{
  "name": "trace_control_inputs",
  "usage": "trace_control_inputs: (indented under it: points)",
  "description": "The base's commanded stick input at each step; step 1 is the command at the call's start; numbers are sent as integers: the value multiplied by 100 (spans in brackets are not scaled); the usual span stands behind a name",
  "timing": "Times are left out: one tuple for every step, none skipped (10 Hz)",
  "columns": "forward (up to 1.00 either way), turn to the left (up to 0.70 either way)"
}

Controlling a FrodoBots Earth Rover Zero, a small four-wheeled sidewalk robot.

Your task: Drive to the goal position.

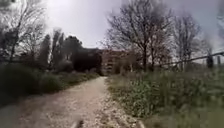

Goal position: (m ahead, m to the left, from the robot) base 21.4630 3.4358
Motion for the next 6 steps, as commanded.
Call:
trace_control_inputs:
  points:
    - [100,0]
    - [100,0]
    - [100,0]
    - [100,0]
    - [100,0]
    - [100,0]
